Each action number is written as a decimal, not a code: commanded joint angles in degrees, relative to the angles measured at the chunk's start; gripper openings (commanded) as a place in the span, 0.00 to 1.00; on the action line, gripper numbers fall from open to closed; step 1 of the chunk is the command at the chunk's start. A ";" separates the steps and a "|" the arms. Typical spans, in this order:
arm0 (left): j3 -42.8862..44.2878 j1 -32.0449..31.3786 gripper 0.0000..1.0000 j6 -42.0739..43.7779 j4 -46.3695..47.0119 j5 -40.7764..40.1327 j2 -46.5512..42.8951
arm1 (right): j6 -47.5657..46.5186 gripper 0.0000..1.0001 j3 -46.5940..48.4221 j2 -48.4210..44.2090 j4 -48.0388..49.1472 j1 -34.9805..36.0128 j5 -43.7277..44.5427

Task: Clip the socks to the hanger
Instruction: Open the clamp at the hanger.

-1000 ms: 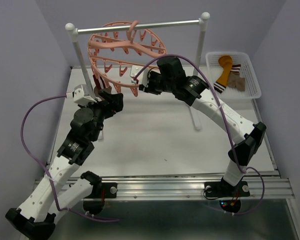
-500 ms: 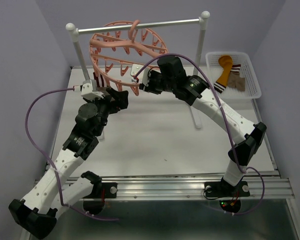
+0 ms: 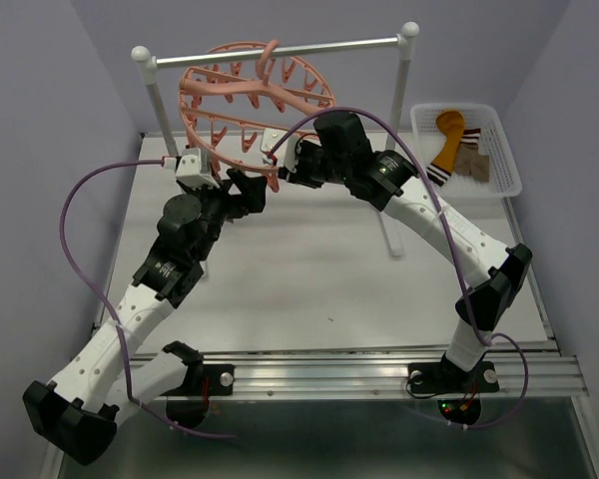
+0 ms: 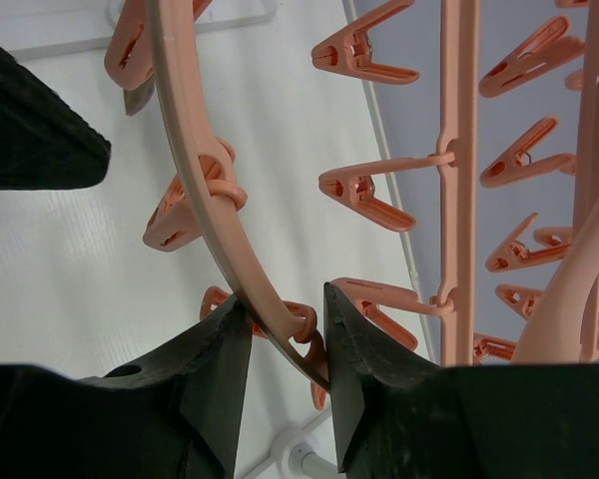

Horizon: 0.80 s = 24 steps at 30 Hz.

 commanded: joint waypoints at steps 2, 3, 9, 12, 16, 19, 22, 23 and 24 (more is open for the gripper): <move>-2.83 0.14 0.99 5.09 7.45 3.03 -4.39 | 0.77 0.38 1.18 -2.22 1.42 -0.28 1.59; -2.92 0.14 0.99 5.45 7.45 3.04 -4.65 | 0.77 0.38 1.09 -2.22 1.42 -0.28 1.50; -2.66 0.75 0.99 8.87 7.36 7.78 -4.66 | 0.77 0.38 0.82 -2.84 1.42 -0.28 0.89; -3.01 1.72 0.99 9.58 7.72 9.53 -4.04 | 0.59 0.38 0.47 -3.10 1.42 -0.28 0.80; -2.84 4.79 0.99 9.93 7.10 12.96 -3.86 | 0.33 0.38 0.12 -3.36 1.42 -0.28 0.89; -3.80 7.34 0.99 11.16 7.97 16.55 -4.21 | 0.16 0.38 0.12 -3.36 1.34 -0.28 0.97; -4.59 9.27 0.99 11.60 10.26 21.81 -3.96 | -0.02 0.38 0.30 -3.36 1.34 -0.28 0.89; -5.03 10.67 0.99 11.52 10.79 22.97 -3.78 | -0.11 0.38 0.30 -3.36 1.34 -0.28 0.97; -5.21 11.30 0.99 11.34 11.57 23.86 -3.69 | -0.11 0.38 0.47 -3.28 1.25 -0.28 1.06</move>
